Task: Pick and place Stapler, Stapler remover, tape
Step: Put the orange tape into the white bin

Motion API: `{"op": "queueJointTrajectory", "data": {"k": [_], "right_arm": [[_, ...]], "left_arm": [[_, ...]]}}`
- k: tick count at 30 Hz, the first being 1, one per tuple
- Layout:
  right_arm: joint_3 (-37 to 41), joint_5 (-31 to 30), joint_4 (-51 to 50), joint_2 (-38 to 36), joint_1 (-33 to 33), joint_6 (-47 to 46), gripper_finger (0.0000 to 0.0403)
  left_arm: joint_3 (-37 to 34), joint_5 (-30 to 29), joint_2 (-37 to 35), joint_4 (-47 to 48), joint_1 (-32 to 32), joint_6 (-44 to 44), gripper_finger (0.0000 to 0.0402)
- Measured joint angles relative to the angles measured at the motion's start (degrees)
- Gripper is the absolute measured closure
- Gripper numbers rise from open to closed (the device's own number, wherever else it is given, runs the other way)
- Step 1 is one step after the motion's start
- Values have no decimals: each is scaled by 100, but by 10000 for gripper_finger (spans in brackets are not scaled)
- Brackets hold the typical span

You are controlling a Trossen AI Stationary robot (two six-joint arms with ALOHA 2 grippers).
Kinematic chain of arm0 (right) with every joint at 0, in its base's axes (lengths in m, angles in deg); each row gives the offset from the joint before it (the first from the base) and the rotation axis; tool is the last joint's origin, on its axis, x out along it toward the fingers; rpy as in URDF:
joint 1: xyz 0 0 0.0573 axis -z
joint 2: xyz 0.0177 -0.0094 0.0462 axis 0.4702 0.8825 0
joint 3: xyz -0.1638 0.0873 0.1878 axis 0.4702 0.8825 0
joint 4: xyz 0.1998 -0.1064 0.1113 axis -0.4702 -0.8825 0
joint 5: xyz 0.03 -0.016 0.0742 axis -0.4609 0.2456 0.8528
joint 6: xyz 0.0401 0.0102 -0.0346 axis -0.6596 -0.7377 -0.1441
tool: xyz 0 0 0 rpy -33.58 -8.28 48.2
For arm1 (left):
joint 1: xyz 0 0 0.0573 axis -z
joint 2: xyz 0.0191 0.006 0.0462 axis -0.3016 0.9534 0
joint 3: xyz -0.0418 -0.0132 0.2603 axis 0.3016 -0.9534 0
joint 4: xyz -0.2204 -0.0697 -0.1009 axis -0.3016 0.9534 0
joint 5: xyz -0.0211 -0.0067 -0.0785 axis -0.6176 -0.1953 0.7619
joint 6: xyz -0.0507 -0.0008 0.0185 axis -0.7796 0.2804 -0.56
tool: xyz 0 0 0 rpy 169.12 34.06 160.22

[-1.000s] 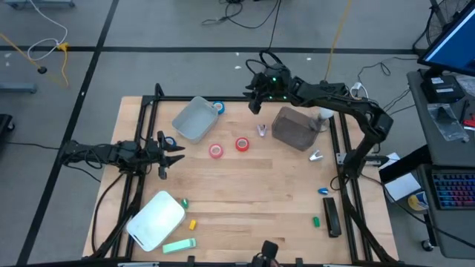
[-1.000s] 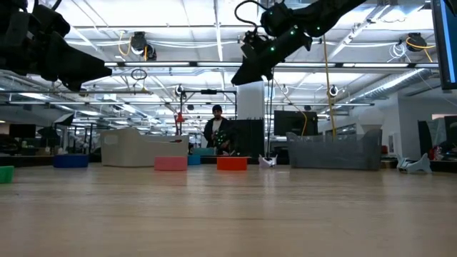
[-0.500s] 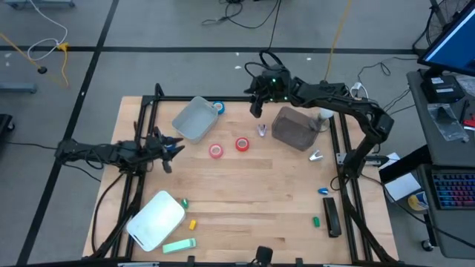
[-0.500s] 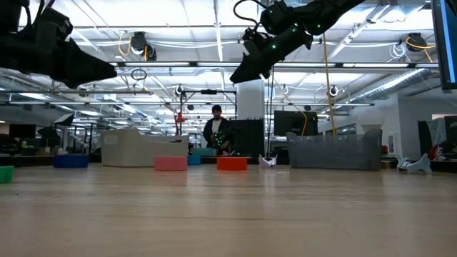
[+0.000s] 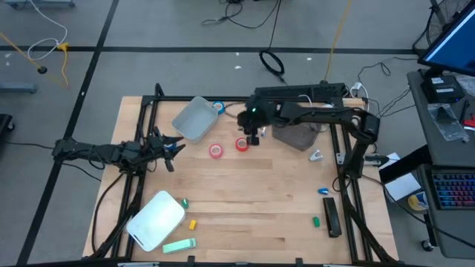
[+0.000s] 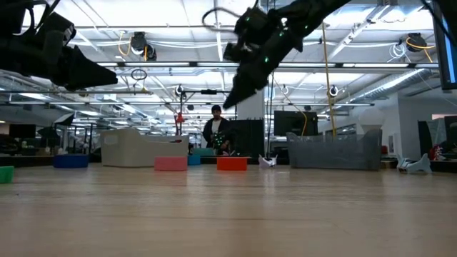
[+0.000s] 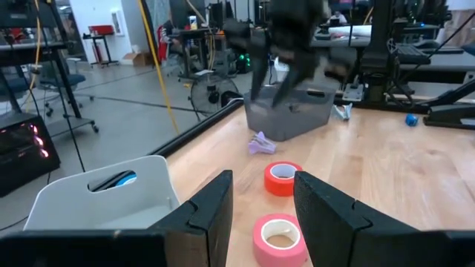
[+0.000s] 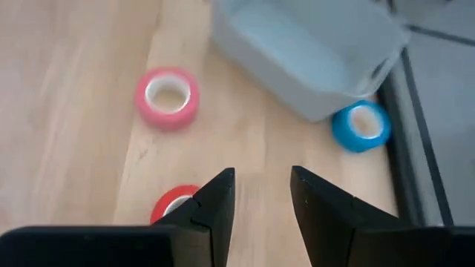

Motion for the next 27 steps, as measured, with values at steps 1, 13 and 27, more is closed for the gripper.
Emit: {"op": "queueJointTrajectory", "data": {"k": [1,13,27], "right_arm": [[1,-180,-69,127,-34,72,277],[13,-502,-675,652,-189,412,210],[160,-263,-487,872,-569,685,196]], "left_arm": [[1,0,0,-3,0,-1,256],[4,58,0,-8,0,4,256],[7,72,0,-8,0,-11,256]]}}
